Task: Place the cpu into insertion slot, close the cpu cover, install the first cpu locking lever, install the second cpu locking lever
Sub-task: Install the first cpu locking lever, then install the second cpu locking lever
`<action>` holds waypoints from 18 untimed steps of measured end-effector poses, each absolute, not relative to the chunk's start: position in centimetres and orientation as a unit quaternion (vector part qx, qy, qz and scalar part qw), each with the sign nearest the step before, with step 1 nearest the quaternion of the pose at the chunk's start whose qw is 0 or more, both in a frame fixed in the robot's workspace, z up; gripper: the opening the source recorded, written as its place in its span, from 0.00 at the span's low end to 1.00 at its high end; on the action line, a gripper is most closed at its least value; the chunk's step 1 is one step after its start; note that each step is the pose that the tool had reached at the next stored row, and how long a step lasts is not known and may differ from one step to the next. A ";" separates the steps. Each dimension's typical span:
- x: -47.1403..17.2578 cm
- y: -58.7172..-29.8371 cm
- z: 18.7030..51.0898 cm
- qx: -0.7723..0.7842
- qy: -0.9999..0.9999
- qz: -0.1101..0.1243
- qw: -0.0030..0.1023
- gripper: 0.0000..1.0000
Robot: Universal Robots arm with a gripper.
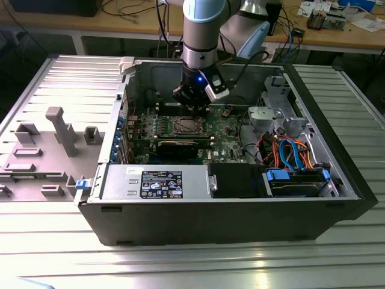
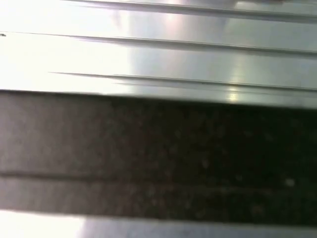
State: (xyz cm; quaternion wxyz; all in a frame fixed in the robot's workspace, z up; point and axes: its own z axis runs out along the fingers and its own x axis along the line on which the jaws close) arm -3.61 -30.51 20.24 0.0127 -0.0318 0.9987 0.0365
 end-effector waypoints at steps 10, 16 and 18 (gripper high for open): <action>-3.6 -30.8 20.6 -0.030 0.999 0.037 0.013 0.11; -3.6 -30.8 20.6 -0.030 0.999 0.037 0.013 0.11; -3.6 -30.8 20.6 -0.030 0.999 0.037 0.013 0.11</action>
